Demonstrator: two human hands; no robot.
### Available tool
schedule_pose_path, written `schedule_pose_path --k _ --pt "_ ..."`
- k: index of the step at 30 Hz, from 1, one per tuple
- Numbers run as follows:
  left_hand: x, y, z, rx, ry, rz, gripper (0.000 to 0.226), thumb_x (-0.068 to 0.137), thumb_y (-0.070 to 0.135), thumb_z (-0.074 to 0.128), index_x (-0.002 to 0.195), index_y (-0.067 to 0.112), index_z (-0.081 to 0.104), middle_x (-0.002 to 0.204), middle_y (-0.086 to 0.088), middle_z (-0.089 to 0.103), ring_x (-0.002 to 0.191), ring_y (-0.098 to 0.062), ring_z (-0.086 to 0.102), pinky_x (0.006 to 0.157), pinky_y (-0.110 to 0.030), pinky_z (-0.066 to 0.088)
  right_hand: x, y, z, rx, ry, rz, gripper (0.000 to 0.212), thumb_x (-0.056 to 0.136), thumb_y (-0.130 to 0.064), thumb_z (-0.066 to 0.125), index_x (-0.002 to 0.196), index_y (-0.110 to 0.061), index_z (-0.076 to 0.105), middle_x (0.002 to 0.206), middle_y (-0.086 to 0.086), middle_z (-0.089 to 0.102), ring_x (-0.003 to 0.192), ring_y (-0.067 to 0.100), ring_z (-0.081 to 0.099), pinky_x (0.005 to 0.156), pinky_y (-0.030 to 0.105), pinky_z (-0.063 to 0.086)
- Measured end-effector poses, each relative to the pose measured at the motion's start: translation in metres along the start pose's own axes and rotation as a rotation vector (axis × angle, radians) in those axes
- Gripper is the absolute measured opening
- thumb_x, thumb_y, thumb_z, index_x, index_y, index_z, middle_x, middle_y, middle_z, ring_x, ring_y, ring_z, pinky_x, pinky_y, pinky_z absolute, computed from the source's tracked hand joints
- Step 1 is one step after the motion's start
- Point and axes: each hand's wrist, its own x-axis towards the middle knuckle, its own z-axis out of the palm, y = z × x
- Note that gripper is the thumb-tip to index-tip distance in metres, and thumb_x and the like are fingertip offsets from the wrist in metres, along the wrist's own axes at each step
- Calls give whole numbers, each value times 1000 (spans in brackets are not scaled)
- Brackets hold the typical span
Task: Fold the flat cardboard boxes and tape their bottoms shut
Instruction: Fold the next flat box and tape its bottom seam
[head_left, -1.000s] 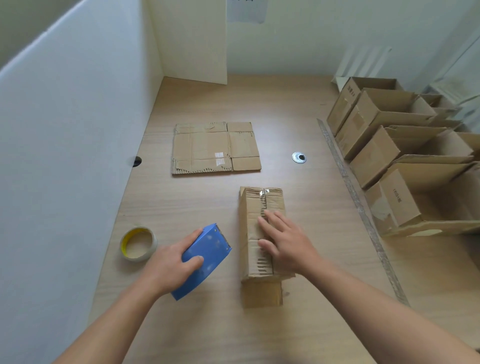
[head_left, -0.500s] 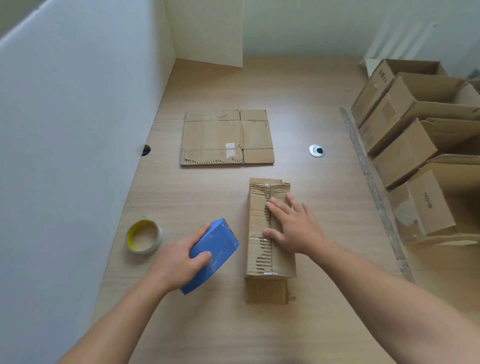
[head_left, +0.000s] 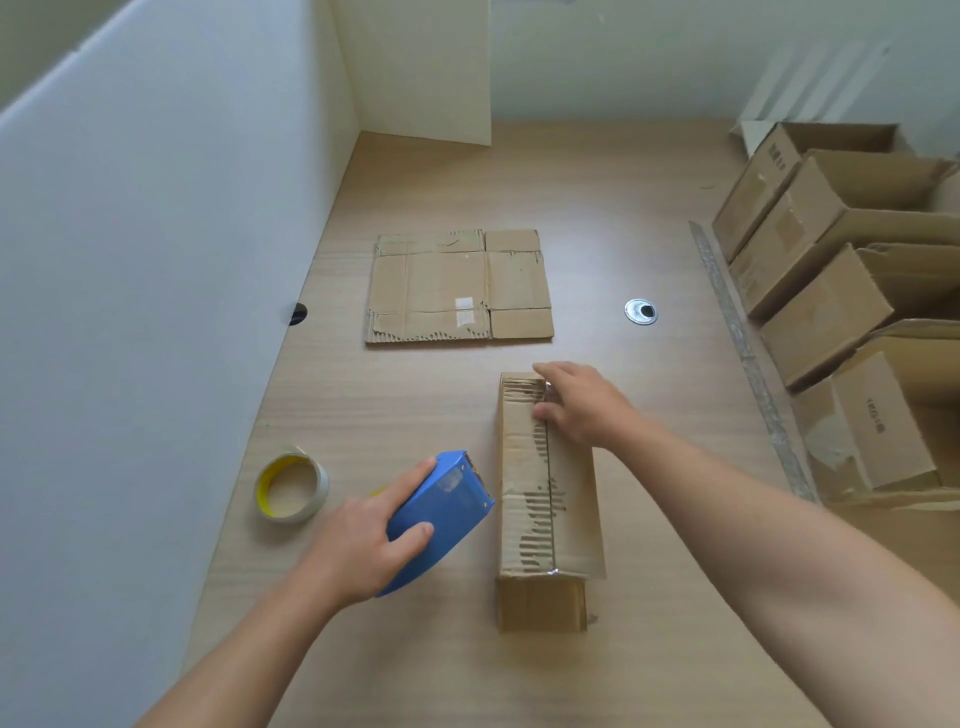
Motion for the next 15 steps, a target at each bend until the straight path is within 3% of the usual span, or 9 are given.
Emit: schedule_pose_path --k 4,9,12,15 --pt "2 -2 -1 -27 6 -30 70 79 54 45 146 60 26 104 15 69 87 -9 62 81 -31 51 25 7 -4 14 -192 18 62 88 -47 69 142 -22 49 140 2 52 126 24 48 101 32 38" --pt "6 -7 -2 -32 41 -73 70 79 53 47 147 57 28 106 12 70 89 -11 63 82 -33 50 44 21 -11 126 -409 43 55 81 -53 75 130 -35 57 111 -12 65 101 11 59 85 27 42" --pt "8 -8 -2 -18 46 -93 70 79 53 47 147 57 28 104 13 70 87 -9 62 81 -32 50 56 27 -14 174 -494 51 50 76 -56 78 120 -38 63 107 -13 69 102 8 64 95 29 48" --pt "11 -5 -3 -22 50 -90 70 79 53 47 146 57 29 103 15 69 85 -9 62 80 -31 51 59 27 -16 127 -511 25 53 76 -59 76 122 -37 62 114 -14 65 111 14 60 100 32 44"
